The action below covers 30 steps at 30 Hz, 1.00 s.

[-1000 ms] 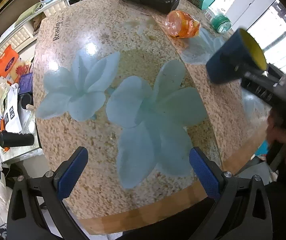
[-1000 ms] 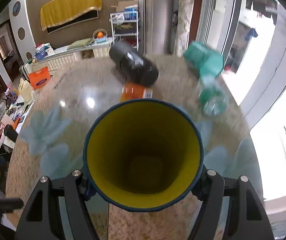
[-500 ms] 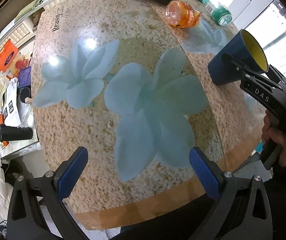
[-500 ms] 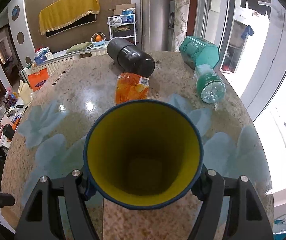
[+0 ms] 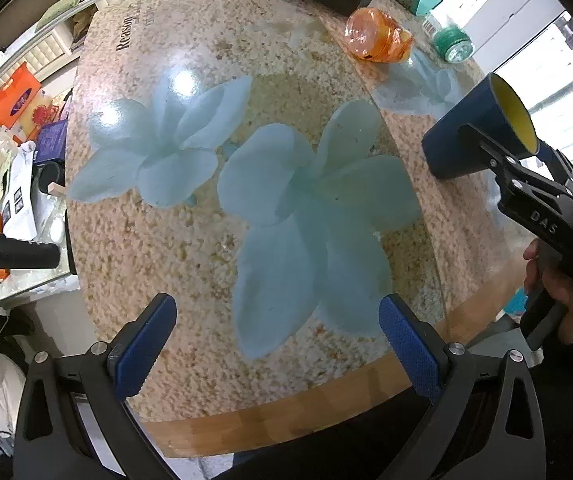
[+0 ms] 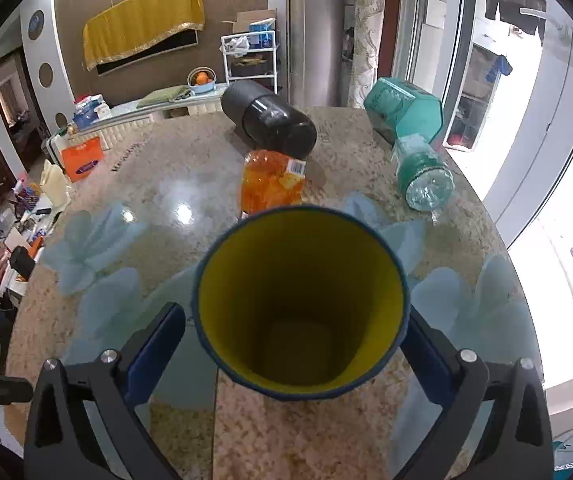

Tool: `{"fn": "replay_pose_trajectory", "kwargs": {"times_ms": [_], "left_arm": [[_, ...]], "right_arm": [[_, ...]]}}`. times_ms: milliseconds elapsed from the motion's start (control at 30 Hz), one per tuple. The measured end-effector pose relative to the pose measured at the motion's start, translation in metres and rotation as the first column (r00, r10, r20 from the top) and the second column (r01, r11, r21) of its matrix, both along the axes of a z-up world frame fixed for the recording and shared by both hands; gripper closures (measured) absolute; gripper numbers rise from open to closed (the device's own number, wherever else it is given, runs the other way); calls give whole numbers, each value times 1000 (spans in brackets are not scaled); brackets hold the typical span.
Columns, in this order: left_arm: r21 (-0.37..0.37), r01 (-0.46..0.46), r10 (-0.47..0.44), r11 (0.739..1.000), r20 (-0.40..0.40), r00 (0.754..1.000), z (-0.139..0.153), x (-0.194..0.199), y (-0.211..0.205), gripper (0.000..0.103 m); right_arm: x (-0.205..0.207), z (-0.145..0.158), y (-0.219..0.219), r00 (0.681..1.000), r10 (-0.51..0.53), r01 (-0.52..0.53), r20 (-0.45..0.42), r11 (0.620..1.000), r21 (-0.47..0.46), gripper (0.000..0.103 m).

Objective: Flip cup upright
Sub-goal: 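Lift the blue cup with the right tool and tilt it, then lower the blue cup upright onto the table and open the right tool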

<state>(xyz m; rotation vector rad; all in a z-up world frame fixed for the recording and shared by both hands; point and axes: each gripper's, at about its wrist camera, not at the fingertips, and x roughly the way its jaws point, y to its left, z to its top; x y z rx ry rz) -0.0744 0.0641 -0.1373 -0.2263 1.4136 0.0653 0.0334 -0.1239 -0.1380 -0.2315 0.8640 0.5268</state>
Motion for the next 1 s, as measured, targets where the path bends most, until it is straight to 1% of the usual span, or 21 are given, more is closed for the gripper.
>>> {"fn": "replay_pose_trajectory", "kwargs": {"times_ms": [33,100,267,400,467,567,667,733,800,833,933,1000], "left_arm": [[1,-1,1,1000,2,1000,1,0,0,1],[28,-2,2,1000,13,1000,3,2,0,1],[20,-20,19,1000,64,998,14,8,4,1],[19,-44,40,999,149,988,35,16,9,0],[16,-47,43,999,200,979,50,22,8,0],[10,-45,41,999,255,966,67,30,2,0],[25,-24,16,999,304,953,84,39,-10,0],[40,-4,-10,999,350,937,99,45,-22,0],[54,7,-27,998,387,921,111,47,-33,0],[65,10,-36,998,415,909,119,49,-41,0],[80,0,-37,997,454,890,133,54,-57,0],[76,2,-38,997,469,882,139,56,-67,0]], "right_arm": [[0,3,-1,1000,7,-7,2,1000,8,0],[-2,7,-2,1000,12,-12,9,1000,9,0],[-3,23,-7,999,18,-19,31,999,31,0],[-3,42,-12,998,19,-21,54,999,47,0],[-2,51,-15,998,16,-20,59,998,61,0],[-1,68,-20,997,2,-7,73,997,72,0],[-2,86,-25,997,-11,5,83,997,74,0],[0,98,-28,997,-15,9,78,997,76,0],[5,105,-32,998,-27,23,61,998,56,0],[7,107,-34,999,-31,28,45,998,53,0],[15,113,-45,999,-37,37,-3,996,86,0],[16,117,-52,999,-40,41,-8,994,103,0]]}}
